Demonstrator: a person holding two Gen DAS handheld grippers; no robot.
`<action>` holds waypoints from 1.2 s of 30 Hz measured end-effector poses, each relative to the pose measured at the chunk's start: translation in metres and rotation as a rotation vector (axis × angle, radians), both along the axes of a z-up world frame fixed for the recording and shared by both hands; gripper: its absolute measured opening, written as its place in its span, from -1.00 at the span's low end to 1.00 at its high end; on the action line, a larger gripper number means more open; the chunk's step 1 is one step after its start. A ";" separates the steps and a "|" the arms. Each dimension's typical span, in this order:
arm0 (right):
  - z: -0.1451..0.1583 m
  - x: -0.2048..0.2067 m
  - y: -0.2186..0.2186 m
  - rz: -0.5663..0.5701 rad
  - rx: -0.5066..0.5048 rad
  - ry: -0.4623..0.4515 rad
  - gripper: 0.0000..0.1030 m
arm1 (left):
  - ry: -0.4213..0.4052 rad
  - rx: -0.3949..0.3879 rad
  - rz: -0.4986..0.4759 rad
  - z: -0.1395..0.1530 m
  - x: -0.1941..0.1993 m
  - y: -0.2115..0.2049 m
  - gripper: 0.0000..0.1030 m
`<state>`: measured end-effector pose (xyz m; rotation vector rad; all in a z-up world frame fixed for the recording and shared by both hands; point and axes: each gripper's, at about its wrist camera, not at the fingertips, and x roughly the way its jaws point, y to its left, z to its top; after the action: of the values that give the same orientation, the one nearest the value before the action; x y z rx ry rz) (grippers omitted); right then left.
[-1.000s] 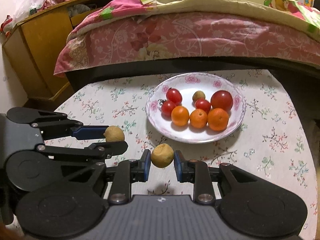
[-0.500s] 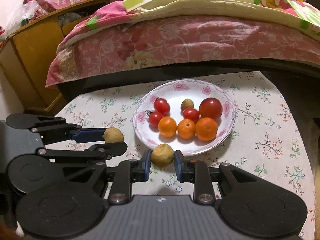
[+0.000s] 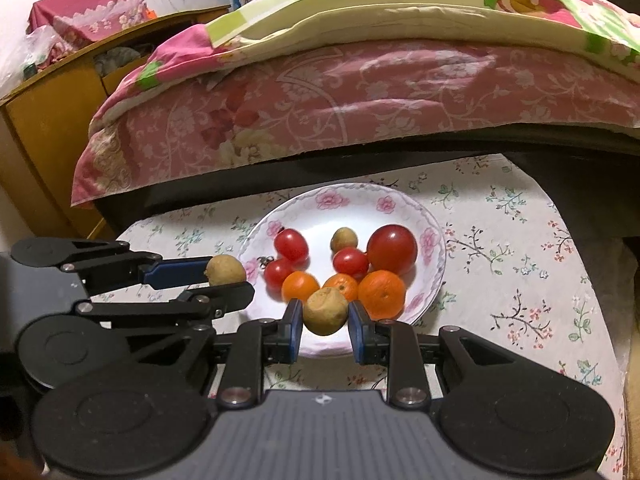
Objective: Organize fruits
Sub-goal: 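Carry both yellow-brown fruits over the white plate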
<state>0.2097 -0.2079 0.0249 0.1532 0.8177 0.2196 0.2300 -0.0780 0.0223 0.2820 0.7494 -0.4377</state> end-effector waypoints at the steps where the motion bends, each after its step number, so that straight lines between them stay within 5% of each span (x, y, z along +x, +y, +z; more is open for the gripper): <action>1: 0.000 0.002 -0.001 -0.004 0.001 0.000 -0.60 | -0.001 0.002 0.000 0.000 0.002 -0.001 -0.32; 36: -0.020 0.042 -0.013 -0.037 0.034 0.011 -0.60 | 0.027 0.003 0.056 -0.022 0.042 -0.013 -0.32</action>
<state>0.2517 -0.2211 0.0050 0.2019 0.8217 0.1982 0.2723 -0.0906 0.0006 0.2578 0.7821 -0.3883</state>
